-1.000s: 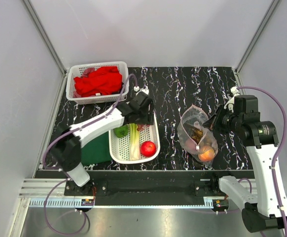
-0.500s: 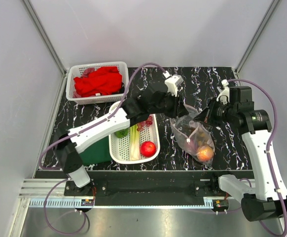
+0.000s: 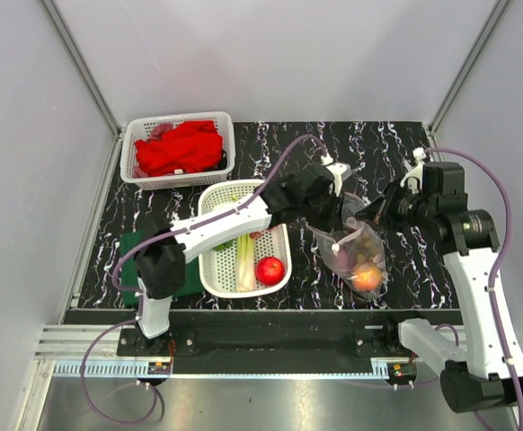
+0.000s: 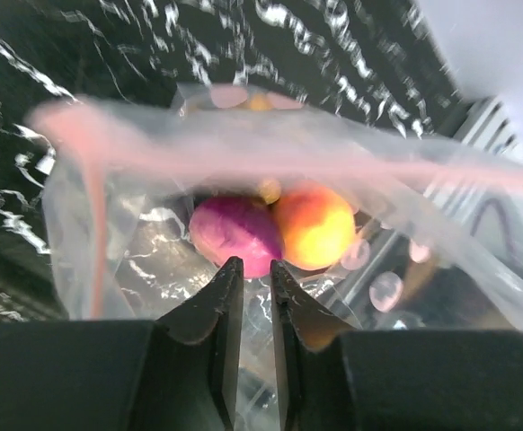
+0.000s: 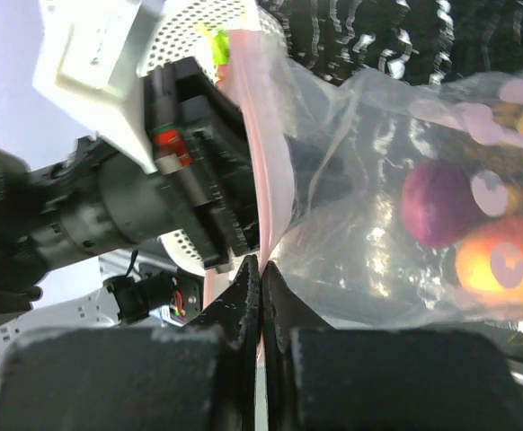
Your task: Open the zip-top bag and remove the fake food
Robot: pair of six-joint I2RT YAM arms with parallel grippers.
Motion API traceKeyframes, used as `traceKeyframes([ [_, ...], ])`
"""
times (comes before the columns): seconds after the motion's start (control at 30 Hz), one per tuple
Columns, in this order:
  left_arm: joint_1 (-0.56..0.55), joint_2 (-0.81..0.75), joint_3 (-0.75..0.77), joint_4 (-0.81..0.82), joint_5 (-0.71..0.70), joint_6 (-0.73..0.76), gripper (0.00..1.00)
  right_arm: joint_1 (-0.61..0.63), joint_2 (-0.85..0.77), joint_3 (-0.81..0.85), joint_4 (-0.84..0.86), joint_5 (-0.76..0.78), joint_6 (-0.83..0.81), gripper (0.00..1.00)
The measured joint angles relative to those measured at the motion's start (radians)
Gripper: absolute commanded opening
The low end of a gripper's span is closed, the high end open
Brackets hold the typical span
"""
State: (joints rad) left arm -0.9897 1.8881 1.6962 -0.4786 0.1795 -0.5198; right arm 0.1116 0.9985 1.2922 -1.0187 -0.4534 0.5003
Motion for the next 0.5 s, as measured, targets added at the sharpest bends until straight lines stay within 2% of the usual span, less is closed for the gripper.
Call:
traceKeyframes([
  [0.23,-0.061,0.114,0.061,-0.023,-0.008,-0.006,0.32,0.0,-0.099,-0.104,-0.049,0.098,0.075,0.0],
  [0.37,-0.087,0.15,0.065,-0.028,-0.008,-0.013,0.41,0.0,-0.116,-0.121,-0.092,0.149,0.1,0.0],
  [0.5,-0.102,0.179,0.065,-0.042,-0.034,-0.014,0.46,0.0,-0.135,-0.128,-0.117,0.172,0.111,0.0],
])
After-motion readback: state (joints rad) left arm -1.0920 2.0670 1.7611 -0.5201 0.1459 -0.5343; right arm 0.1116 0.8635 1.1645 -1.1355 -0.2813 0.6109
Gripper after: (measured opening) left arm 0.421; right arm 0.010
